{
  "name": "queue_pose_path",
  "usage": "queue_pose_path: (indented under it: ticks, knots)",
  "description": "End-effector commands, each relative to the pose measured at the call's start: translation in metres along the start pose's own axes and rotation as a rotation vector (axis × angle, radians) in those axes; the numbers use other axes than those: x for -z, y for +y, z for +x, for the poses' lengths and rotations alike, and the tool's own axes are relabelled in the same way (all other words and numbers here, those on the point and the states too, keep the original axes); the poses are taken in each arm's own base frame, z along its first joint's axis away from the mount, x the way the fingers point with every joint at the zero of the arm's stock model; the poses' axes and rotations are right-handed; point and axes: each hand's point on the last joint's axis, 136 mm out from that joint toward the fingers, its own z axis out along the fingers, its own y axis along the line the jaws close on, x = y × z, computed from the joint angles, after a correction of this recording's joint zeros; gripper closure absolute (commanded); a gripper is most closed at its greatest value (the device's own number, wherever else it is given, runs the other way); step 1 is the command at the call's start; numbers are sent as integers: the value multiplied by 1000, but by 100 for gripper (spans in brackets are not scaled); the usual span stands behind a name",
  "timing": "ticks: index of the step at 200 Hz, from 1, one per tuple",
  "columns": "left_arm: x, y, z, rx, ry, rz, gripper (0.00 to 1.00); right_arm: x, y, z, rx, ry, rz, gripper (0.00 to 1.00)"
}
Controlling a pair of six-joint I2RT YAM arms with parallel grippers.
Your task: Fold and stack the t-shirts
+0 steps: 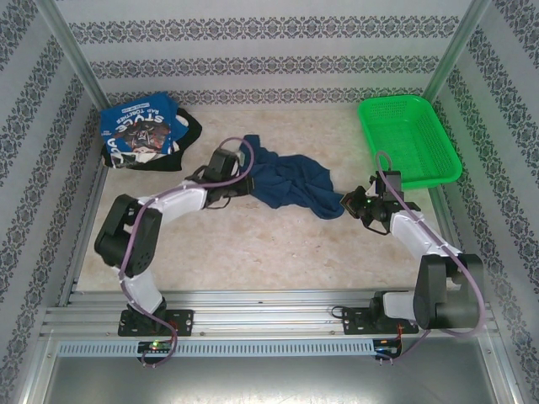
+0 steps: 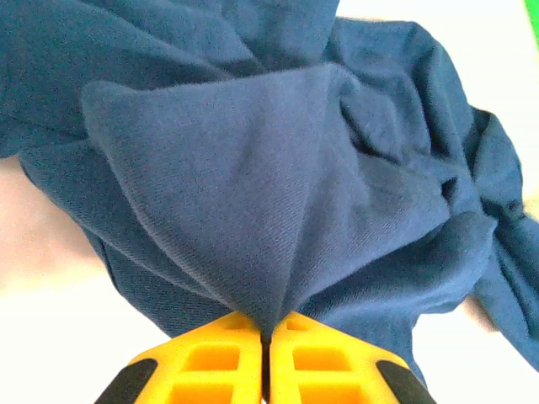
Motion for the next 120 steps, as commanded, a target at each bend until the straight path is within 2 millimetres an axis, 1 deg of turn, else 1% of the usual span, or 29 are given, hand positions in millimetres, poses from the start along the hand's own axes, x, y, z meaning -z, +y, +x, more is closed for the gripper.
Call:
queue_pose_path:
  ticks: [1, 12, 18, 50, 59, 71, 84, 96, 107, 120]
  knots:
    - [6, 7, 15, 103, -50, 51, 91, -2, 5, -10, 20, -36, 16, 100]
    - [9, 11, 36, 130, -5, 64, 90, -1, 4, -10, 16, -40, 25, 100]
    - [12, 9, 43, 141, 10, 82, 89, -1, 3, -10, 16, -44, 32, 100]
    - [38, -6, 82, 167, 108, 209, 68, 9, -3, -11, 22, -71, 84, 100]
    - [47, -9, 89, 162, 125, 233, 64, 12, -6, -10, 30, -78, 96, 100]
    - [61, -11, 93, 148, 123, 242, 58, 14, -10, -8, 38, -77, 113, 100]
    - [79, -18, 89, 107, 105, 261, 54, 16, -13, -5, 49, -68, 124, 100]
    - [92, -18, 76, 72, 74, 216, 49, 16, -14, -4, 66, -57, 126, 100]
    - [101, -19, 53, 37, 29, 157, 40, 16, -12, -3, 85, -46, 123, 100]
    - [104, -21, 23, 10, 16, 107, 33, 15, -10, -3, 104, -36, 115, 100]
